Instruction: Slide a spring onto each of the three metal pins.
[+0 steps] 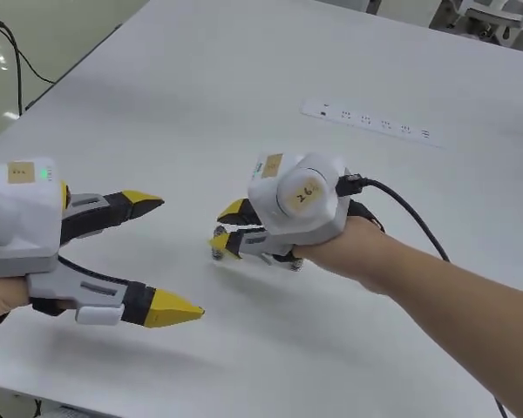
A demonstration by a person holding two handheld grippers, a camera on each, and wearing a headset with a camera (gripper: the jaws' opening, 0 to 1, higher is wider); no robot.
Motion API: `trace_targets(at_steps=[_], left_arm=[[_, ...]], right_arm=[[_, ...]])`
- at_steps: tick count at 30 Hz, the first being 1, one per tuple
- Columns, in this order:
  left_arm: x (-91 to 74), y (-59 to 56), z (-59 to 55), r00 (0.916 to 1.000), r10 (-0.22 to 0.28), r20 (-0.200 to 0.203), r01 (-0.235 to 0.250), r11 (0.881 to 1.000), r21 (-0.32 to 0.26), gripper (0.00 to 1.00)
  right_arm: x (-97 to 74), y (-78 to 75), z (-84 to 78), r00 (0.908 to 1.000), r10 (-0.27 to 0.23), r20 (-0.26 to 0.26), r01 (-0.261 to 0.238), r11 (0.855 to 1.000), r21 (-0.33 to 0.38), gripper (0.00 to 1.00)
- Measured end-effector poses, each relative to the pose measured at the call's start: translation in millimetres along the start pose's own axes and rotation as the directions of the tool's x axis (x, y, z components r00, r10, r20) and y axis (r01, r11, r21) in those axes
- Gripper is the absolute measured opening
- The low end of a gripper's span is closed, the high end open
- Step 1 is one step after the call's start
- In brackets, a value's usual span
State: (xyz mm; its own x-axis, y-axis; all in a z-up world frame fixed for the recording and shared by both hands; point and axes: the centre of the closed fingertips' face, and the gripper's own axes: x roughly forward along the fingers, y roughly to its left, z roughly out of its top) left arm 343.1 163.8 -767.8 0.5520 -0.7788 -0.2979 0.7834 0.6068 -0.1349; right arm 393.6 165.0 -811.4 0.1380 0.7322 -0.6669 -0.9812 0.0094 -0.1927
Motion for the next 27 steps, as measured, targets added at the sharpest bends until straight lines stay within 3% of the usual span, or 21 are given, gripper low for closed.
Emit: trace_targets(at_steps=[14,27], left_arm=[[6.4,1.8,11.5,0.9999,0.004,0.014,-0.005,1.0,0.005,0.94],[9.9,3.0,17.1,0.9999,0.01,0.004,-0.01,1.0,0.011,0.93]], right_arm=[[-30.8,-10.9,5.8,0.9924,-0.071,0.101,0.056,0.988,0.144,0.3],[-53.8,-5.6,-8.2,0.983,-0.121,0.138,0.09,0.974,0.21,0.47]])
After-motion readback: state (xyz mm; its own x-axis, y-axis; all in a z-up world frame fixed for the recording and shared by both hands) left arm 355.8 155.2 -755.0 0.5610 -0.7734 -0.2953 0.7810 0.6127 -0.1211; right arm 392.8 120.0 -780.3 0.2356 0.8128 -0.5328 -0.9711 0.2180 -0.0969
